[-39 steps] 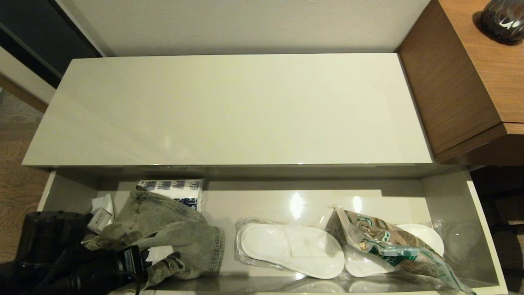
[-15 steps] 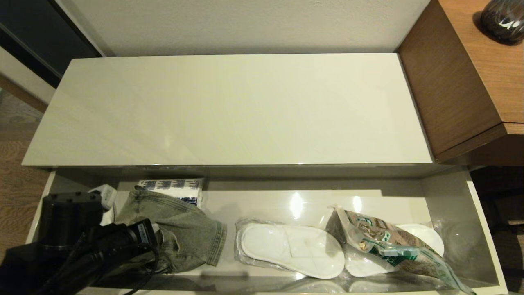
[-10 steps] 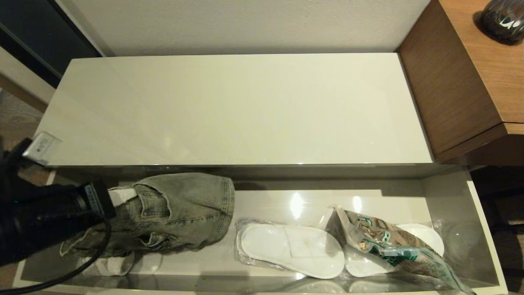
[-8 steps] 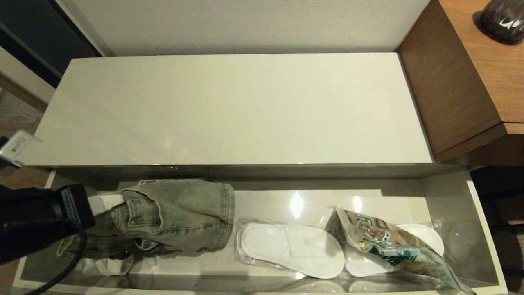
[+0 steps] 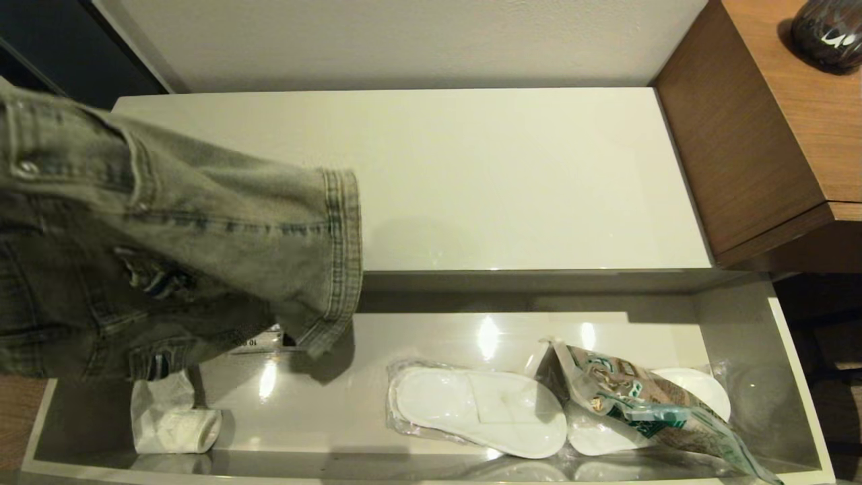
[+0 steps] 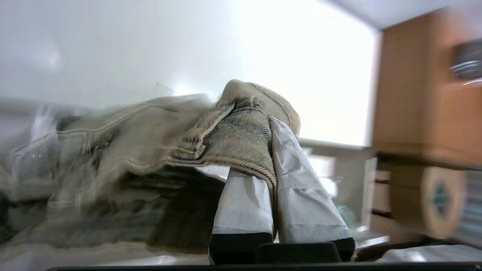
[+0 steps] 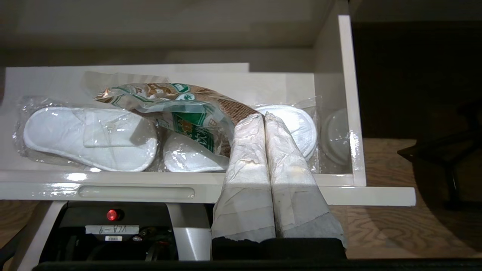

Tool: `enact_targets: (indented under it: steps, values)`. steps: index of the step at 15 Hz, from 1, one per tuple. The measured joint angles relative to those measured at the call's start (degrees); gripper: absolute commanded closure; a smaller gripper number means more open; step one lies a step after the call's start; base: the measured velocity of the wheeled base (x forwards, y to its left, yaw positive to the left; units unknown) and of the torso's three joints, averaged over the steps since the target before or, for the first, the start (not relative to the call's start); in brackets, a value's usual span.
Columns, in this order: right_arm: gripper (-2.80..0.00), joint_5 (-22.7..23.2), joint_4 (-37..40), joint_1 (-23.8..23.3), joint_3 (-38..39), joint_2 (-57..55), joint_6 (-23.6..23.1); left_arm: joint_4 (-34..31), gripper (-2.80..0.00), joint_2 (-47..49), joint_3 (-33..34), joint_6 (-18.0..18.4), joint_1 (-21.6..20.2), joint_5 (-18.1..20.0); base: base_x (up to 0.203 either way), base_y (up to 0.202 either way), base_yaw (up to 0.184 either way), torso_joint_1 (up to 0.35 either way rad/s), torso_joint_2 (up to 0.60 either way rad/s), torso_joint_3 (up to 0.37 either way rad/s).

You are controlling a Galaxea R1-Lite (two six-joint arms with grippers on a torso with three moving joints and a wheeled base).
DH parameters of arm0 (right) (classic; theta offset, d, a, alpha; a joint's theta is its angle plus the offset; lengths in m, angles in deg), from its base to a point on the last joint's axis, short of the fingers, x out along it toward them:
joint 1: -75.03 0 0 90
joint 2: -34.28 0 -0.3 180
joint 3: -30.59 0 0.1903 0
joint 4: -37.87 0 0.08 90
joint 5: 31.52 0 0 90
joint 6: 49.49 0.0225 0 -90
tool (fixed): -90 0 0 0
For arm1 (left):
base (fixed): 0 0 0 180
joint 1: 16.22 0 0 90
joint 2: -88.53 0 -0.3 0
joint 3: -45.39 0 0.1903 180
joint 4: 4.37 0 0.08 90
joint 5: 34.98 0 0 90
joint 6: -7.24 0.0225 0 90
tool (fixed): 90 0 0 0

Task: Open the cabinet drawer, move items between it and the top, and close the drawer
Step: Place the shorts on the table

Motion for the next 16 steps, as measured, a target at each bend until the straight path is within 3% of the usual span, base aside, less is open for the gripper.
enact_targets:
  steps: [3,5,7,11,16]
  values:
    - [0.00,-0.02,-0.05,-0.01,0.00,0.00,0.02,-3.60,0.00,5.93,-16.83,0.60,0.00,1.41,0.000,0.000,0.000,0.000,0.00,0.000]
    - [0.00,-0.05,-0.02,0.00,0.00,0.00,0.02,-3.43,0.00,11.48,-24.20,2.47,-0.05,1.81,0.000,0.000,0.000,0.000,0.00,0.000]
    - [0.00,-0.02,-0.04,0.00,0.00,0.00,0.02,-0.61,0.00,15.45,-26.48,4.67,-0.07,2.10,0.000,0.000,0.000,0.000,0.00,0.000]
    - [0.00,-0.03,-0.02,-0.01,0.00,0.00,0.00,15.86,0.00,23.33,-27.07,8.36,-0.45,1.61,0.000,0.000,0.000,0.000,0.00,0.000]
    - [0.00,-0.02,-0.02,-0.04,0.00,0.00,0.02,23.66,0.00,33.05,-27.15,9.85,-3.27,-9.99,0.000,0.000,0.000,0.000,0.00,0.000]
